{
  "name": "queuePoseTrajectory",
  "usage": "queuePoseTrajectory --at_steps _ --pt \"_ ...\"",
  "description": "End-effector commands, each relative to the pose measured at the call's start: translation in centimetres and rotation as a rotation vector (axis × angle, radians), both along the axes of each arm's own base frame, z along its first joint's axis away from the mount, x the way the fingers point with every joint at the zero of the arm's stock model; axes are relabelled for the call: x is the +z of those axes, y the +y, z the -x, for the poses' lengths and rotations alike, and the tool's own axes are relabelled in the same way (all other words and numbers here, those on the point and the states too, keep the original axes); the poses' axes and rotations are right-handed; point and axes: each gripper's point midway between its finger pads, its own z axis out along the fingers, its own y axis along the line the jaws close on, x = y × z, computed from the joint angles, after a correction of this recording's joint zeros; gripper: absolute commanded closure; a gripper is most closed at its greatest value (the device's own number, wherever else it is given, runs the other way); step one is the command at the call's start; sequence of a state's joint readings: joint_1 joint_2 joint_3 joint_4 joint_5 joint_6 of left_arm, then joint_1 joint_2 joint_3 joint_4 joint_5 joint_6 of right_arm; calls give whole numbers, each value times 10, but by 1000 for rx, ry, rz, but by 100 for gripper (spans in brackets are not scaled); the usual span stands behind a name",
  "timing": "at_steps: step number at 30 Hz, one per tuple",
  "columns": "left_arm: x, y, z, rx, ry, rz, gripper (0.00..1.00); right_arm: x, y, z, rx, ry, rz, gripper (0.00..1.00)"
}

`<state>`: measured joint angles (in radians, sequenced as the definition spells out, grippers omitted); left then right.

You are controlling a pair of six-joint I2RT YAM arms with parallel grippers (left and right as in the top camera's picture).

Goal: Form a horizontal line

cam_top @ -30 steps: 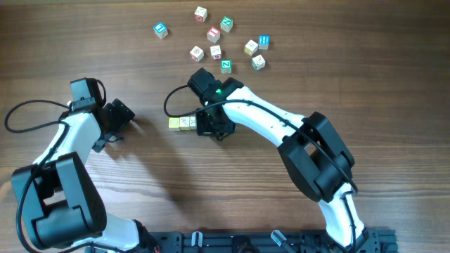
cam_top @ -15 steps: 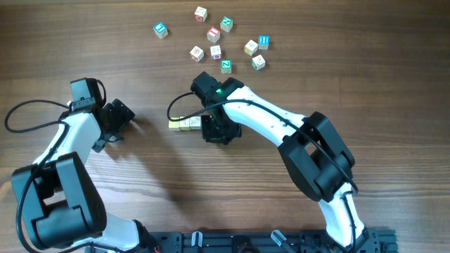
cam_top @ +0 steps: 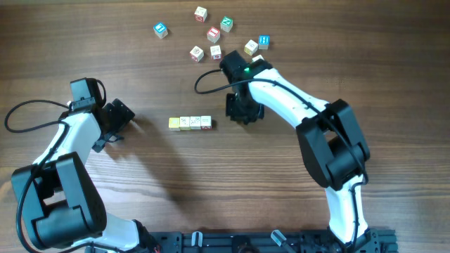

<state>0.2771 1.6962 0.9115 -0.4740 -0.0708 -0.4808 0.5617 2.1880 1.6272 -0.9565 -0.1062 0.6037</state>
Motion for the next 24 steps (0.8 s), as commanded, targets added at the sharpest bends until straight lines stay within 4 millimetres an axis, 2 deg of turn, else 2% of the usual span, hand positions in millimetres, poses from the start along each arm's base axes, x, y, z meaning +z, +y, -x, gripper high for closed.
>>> queuePoseTrajectory --at_steps 1,6,24 --pt "-3 2 2 7 11 -5 0 -2 -12 -13 -24 -35 25 74" --pt "-3 2 2 6 11 -5 0 -2 -12 -14 -18 -40 23 71" --pt "-3 2 2 6 11 -5 0 -2 -12 -14 -19 -40 22 70"
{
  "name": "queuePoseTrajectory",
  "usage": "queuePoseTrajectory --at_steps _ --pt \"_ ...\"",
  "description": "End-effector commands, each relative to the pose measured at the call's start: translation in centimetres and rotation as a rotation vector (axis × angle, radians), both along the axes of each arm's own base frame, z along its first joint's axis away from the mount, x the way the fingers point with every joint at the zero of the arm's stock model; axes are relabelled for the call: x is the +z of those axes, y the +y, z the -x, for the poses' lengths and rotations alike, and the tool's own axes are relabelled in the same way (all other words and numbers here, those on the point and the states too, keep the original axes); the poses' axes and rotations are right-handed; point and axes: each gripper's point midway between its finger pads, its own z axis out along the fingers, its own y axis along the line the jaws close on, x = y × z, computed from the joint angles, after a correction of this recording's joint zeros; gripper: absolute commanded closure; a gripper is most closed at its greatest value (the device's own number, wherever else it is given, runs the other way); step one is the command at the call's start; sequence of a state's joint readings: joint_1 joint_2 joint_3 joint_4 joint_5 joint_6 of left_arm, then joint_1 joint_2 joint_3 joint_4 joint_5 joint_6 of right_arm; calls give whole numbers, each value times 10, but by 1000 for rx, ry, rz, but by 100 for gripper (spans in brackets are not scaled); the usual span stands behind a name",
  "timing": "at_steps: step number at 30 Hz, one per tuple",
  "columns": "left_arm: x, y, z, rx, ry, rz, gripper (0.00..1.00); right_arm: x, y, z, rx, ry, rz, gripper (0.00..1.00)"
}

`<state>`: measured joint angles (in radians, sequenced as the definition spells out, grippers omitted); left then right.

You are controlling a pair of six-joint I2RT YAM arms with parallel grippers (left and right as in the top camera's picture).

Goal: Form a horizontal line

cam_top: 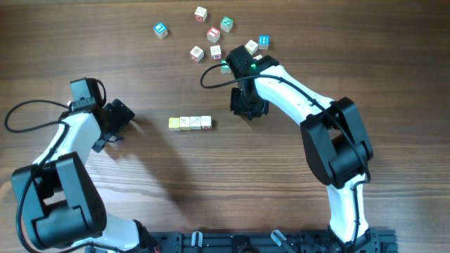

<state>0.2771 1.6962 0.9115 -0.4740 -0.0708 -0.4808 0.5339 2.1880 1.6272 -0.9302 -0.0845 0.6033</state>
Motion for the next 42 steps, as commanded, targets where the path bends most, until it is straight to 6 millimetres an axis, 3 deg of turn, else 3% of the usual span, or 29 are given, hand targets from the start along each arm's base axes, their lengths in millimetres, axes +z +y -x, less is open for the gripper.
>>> queuePoseTrajectory --at_steps 1,4,5,7,8,10,13,14,15,16,19,20,21,23,25,28,31,36,42 --pt "-3 2 2 7 10 -5 0 -2 -2 0 10 -7 17 70" --pt "-3 2 2 7 11 -6 0 -2 -2 0 10 -6 17 70" --pt "-3 2 2 6 11 -5 0 -2 -2 0 10 -6 17 75" --pt "-3 2 2 6 11 -5 0 -1 -1 -1 30 -11 8 96" --pt "-3 2 2 6 11 -5 0 11 3 -8 65 -26 -11 96" --pt "-3 2 2 6 11 -5 0 59 8 -30 67 -80 -44 96" --pt "-3 2 2 6 11 -5 0 178 37 -93 148 -399 -177 93" --pt "-3 2 2 6 11 -5 0 203 46 -108 147 -490 -217 94" --pt "-3 2 2 6 11 -5 0 237 61 -135 145 -649 -291 94" --pt "-3 2 2 6 11 -5 0 242 67 -146 141 -701 -315 93" --pt "-3 2 2 6 11 -5 0 225 78 -165 139 -738 -321 93" --pt "-3 2 2 6 11 -5 0 206 75 -173 123 -729 -279 88" --pt "-3 2 2 6 11 -5 0 189 72 -178 113 -719 -244 79" --pt "-3 2 2 6 11 -5 0 142 67 -188 99 -672 -166 43" --pt "-3 2 2 6 11 -5 0 99 69 -187 116 -602 -148 42" --pt "-3 2 2 6 11 -5 0 55 69 -179 128 -514 -122 38" --pt "-3 2 2 6 11 -5 0 38 63 -170 132 -458 -95 37" --pt "-3 2 2 6 11 -5 0 27 53 -152 128 -369 -57 39" --pt "-3 2 2 6 11 -5 0 6 51 -142 136 -331 -39 39"
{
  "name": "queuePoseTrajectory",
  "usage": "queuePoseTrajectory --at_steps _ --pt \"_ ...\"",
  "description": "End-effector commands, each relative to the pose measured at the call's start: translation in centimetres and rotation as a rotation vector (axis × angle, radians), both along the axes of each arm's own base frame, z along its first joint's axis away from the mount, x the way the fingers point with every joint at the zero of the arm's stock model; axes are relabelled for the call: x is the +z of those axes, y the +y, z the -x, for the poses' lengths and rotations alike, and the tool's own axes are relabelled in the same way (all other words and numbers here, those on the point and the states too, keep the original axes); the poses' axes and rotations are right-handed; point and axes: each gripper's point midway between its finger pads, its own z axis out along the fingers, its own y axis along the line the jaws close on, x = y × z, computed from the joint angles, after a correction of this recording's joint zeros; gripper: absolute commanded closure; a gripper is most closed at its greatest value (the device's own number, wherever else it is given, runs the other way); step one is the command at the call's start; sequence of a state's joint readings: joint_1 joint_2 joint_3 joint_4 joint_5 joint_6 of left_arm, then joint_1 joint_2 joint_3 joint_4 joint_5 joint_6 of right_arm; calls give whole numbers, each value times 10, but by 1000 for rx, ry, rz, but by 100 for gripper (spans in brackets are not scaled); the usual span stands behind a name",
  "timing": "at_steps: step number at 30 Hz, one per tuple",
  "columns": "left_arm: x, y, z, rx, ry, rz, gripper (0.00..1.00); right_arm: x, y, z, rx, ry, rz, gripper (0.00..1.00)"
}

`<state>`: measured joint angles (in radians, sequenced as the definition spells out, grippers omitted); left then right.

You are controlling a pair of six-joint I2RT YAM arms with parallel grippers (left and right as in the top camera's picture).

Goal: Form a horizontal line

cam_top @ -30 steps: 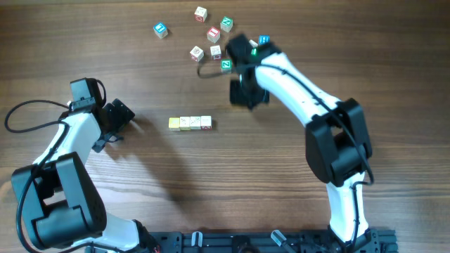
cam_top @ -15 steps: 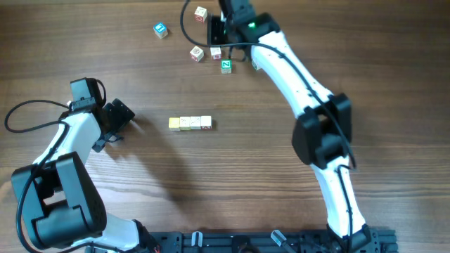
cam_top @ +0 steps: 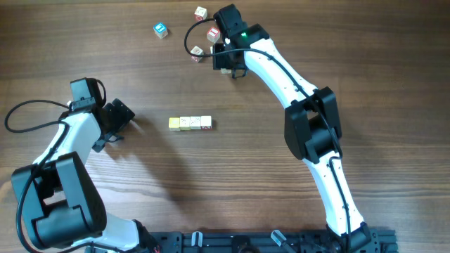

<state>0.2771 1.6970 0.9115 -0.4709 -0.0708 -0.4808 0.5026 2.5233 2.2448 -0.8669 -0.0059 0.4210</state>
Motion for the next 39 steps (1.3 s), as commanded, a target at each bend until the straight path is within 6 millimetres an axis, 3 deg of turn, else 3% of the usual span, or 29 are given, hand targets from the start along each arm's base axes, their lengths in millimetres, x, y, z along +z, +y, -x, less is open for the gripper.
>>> queuePoseTrajectory --at_steps 1,2,8,11,12,14,19,21,23,28,31,35,39 --pt "-3 1 3 7 13 -5 0 -24 -1 9 6 37 35 44" --pt "-3 1 3 7 13 -5 0 -24 -2 9 5 38 36 53" --pt "-3 1 3 7 13 -5 0 -21 0 3 3 14 23 59" --pt "-3 1 3 7 13 -5 0 -17 0 4 4 12 21 73" --pt "-3 1 3 7 13 -5 0 -12 0 3 4 4 17 74" --pt "-3 1 3 7 13 -5 0 3 0 0 3 -24 9 74" --pt "-3 1 3 7 13 -5 0 69 -13 1 9 -94 1 75" --pt "-3 1 3 7 13 -5 0 108 -24 21 9 -85 4 75" --pt "-3 1 3 7 13 -5 0 119 -32 40 8 -40 15 75" --pt "-3 1 3 7 13 -5 0 96 -52 97 24 205 97 75" --pt "-3 1 3 7 13 -5 0 67 -42 128 65 326 98 75" --pt "-3 1 3 7 13 -5 0 36 -37 144 34 381 100 75" --pt "-3 1 3 7 13 -5 0 13 -18 162 76 430 49 76"
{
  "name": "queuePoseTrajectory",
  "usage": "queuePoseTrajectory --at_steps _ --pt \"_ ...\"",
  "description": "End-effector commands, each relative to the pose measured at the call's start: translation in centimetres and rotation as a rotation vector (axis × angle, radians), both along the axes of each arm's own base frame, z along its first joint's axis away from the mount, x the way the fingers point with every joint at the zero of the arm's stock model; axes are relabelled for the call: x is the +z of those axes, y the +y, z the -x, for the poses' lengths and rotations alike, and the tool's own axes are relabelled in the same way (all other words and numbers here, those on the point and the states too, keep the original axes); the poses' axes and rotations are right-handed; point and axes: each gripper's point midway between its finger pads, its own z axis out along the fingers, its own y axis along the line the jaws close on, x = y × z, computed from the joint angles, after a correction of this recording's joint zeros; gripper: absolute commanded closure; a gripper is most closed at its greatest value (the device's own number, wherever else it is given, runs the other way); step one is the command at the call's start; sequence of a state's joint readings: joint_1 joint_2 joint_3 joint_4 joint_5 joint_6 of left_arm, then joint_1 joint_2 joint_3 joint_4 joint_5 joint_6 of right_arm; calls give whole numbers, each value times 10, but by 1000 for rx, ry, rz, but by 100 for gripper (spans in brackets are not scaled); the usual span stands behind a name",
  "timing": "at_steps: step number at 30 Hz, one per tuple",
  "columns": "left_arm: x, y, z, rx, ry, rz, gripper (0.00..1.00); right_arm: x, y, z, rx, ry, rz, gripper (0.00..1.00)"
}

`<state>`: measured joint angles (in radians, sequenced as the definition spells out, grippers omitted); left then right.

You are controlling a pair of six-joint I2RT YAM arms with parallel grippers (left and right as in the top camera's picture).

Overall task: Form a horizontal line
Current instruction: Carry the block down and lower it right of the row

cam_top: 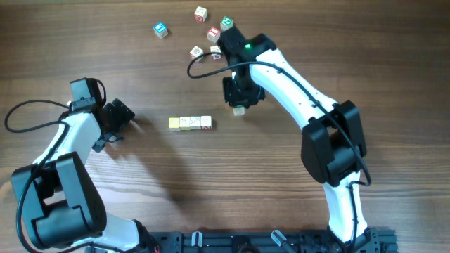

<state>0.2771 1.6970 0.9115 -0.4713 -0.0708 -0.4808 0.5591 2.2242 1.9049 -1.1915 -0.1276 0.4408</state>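
A short row of several cubes [190,123] lies side by side in the middle of the table, yellow at its left end and red-marked at its right. My right gripper [239,105] hangs a little to the right of and behind the row's right end, shut on a small cream cube [239,110] that shows under its fingers. Off to the left, my left gripper [116,121] rests open on the table with nothing in it.
Loose cubes lie at the back: a blue one [161,29], a white one [201,13], a green one [226,23], a red one [213,33] and a white one [196,52]. The right arm [288,63] covers the table behind the gripper.
My right gripper was back among the loose cubes; now it is nearer the row, just right of its right end, with a cream cube in it. The left arm has not moved.
My right gripper stood just right of the row, then a little farther right and back. Then it reached into the loose cubes at the back. Now it is back near the row's right end, shut on a cream cube. The row and left arm stayed put.
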Motion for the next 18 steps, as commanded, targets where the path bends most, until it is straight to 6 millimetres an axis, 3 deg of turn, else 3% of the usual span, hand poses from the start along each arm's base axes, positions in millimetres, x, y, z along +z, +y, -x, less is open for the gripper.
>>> queuePoseTrajectory --at_steps 1,5,13,16,18 --pt "-3 1 3 7 13 -5 0 -20 14 20 -4 63 -25 75" --pt "-3 1 3 6 13 -5 0 -34 26 33 14 67 -22 74" --pt "-3 1 3 6 13 -5 0 -37 37 29 4 35 -48 73" --pt "-3 1 3 7 13 -5 0 -37 38 29 4 33 -49 60" --pt "-3 1 3 7 12 -5 0 -36 40 26 4 23 -57 56"
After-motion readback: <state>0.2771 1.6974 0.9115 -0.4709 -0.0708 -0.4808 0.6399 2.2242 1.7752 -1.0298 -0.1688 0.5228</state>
